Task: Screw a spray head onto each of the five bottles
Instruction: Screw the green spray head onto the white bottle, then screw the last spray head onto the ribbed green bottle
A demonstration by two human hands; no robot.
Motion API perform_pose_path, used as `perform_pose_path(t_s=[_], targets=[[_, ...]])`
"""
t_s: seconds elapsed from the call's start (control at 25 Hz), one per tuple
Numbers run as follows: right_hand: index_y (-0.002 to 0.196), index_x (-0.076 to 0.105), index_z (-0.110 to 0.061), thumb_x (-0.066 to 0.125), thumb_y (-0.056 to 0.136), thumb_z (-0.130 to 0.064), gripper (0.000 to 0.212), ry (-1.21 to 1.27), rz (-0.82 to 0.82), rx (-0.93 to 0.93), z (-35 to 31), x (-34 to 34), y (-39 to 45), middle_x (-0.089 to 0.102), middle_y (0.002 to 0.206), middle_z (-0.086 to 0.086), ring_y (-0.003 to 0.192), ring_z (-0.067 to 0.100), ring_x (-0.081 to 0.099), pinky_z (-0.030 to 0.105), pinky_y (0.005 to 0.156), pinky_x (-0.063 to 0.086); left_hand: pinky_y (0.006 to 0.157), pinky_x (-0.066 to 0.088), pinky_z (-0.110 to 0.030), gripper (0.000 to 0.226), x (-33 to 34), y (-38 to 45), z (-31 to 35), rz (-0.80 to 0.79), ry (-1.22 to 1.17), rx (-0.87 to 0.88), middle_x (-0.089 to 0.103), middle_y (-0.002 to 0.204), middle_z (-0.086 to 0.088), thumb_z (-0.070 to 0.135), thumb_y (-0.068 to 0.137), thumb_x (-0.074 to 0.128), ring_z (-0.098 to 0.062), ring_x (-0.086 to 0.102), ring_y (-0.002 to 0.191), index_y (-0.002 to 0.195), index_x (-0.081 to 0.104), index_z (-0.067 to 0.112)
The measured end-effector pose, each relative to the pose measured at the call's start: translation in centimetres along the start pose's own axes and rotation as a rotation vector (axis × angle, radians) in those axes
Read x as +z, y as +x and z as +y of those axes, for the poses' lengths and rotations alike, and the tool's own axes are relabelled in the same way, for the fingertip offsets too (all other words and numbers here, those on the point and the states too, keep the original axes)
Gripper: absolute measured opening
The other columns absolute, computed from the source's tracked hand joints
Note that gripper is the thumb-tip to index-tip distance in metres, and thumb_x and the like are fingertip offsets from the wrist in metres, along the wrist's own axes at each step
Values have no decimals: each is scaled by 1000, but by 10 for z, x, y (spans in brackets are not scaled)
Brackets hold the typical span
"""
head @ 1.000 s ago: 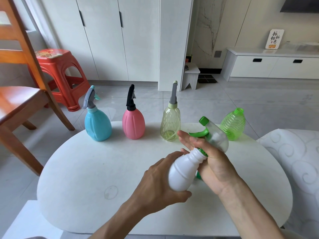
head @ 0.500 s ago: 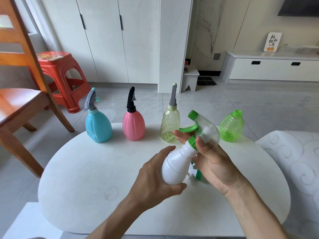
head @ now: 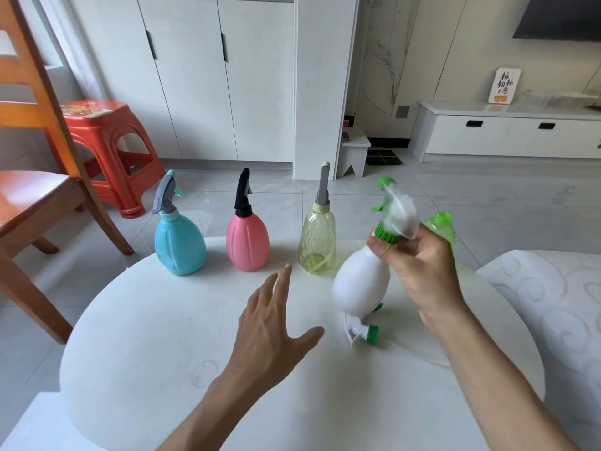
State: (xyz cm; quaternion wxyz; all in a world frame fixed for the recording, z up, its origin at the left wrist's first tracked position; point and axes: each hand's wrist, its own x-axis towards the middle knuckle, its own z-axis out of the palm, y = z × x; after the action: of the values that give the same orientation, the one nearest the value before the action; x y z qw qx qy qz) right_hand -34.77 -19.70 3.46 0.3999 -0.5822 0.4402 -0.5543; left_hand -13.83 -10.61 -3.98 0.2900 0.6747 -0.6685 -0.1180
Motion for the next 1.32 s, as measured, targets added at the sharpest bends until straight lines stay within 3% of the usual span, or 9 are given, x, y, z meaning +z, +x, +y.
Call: perform_pose_path(t_s=[0.12, 0.2, 0.44, 0.6, 0.72, 0.88, 1.04, 1.16, 1.32], targets=[[81, 65, -14, 84, 69, -31, 28, -163, 148, -29, 9, -2, 42, 72, 78, 11, 69, 17, 62, 31, 66, 47, 123, 2, -54, 109, 8, -1, -6, -52, 410, 104, -12, 168, -4, 75, 83, 45, -30, -5, 154, 143, -39, 40], [79, 60, -21, 84, 71, -31, 26, -250, 173, 2, 21, 3, 64, 71, 77, 4, 69, 20, 63, 34, 66, 49, 120, -6, -56, 107, 14, -2, -11, -151, 469, 99, -21, 166, -4, 78, 83, 40, -32, -13, 153, 134, -47, 42], [88, 58, -23, 80, 74, -35, 29, -443, 186, 67, 56, 14, 100, 72, 88, 1, 80, 26, 66, 29, 62, 40, 121, 0, -54, 102, 25, -4, -23, -209, 497, 134, -14, 167, -5, 75, 87, 36, -31, -5, 154, 131, -50, 43], [99, 61, -14, 80, 74, -30, 35, -570, 106, 130, 67, 10, 108, 72, 98, 6, 87, 31, 66, 37, 72, 51, 117, -15, -59, 100, 26, -6, -23, -193, 501, 168, -22, 164, -2, 81, 82, 31, -33, -17, 152, 140, -42, 44], [103, 61, -13, 78, 77, -31, 36, -587, 83, 139, 69, 10, 106, 71, 102, 8, 91, 32, 65, 37, 74, 50, 117, -13, -62, 99, 23, -1, -19, -103, 480, 227, -17, 164, -1, 83, 80, 32, -34, -16, 151, 150, -26, 42], [106, 59, -14, 76, 78, -33, 39, -595, 77, 165, 69, 8, 104, 69, 105, 8, 94, 32, 64, 35, 72, 47, 117, -16, -60, 98, 25, 0, -17, -114, 474, 224, -25, 162, 1, 84, 81, 27, -32, -22, 150, 146, -33, 43], [125, 51, -14, 82, 75, -29, 60, -561, 47, 200, 72, 8, 97, 66, 121, 9, 106, 32, 63, 32, 76, 43, 116, 0, -62, 99, 22, 0, -14, -87, 475, 264, 3, 166, -5, 80, 83, 36, -36, 3, 152, 155, -16, 38], [143, 34, -20, 84, 73, -26, 87, -498, 59, 217, 71, 2, 80, 55, 136, 4, 117, 27, 55, 28, 82, 38, 119, 5, -65, 99, 21, 4, -13, -60, 480, 257, 5, 166, -5, 82, 83, 35, -36, 5, 152, 156, -15, 37], [136, 40, -17, 77, 71, -17, 75, -423, 287, 3, 71, -21, 47, 52, 124, 3, 105, 25, 55, 29, 81, 39, 116, 14, -68, 98, 23, 14, -1, -38, 505, 266, 14, 165, -9, 79, 83, 40, -39, 15, 151, 159, 3, 30]])
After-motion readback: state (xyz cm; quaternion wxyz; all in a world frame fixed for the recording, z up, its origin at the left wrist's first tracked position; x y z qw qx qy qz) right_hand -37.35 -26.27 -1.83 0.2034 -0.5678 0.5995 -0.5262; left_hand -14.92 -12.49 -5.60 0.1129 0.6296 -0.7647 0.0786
